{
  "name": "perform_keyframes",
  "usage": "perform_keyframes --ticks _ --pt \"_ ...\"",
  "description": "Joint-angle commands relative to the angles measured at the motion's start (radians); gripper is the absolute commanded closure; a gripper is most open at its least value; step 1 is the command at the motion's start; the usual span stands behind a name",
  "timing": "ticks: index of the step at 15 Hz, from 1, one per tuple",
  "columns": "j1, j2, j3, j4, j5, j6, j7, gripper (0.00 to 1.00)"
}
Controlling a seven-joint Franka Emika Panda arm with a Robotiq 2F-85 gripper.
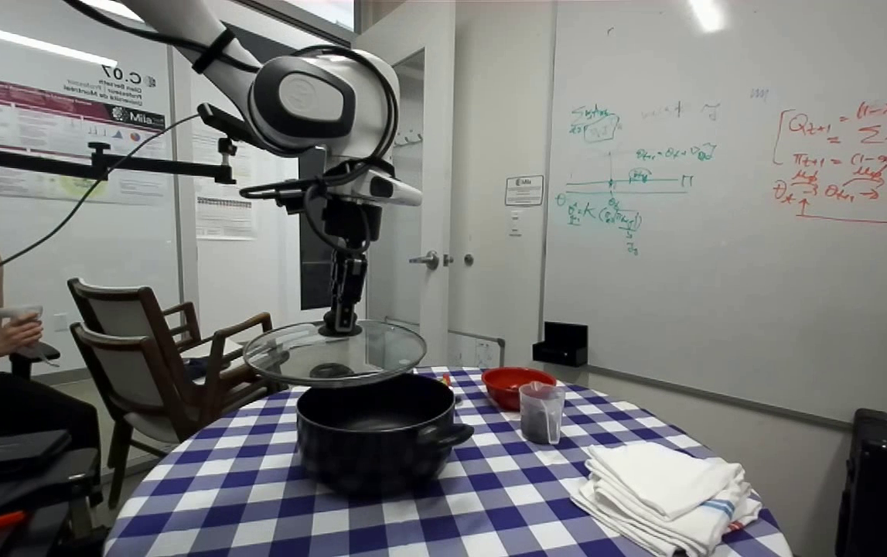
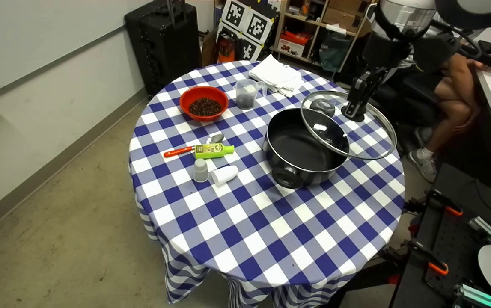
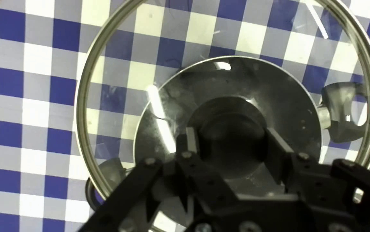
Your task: Pick up the lid from the table and put it on the pot.
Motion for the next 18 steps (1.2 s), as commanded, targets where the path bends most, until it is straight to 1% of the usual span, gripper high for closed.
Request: perform_keyframes --ticks 1,5,8,18 --pt "0.035 0.024 0.028 0.039 -0.007 -0.012 0.027 0.75" --pt "0.068 0.079 0.051 0.079 -0.045 -0.010 0.057 0.75" --pt "0.078 0.125 0.056 0.112 -0.041 -0.012 0.046 0.75" --pt "0.075 0.268 0.026 0.221 -0.062 0.017 0.052 0.75"
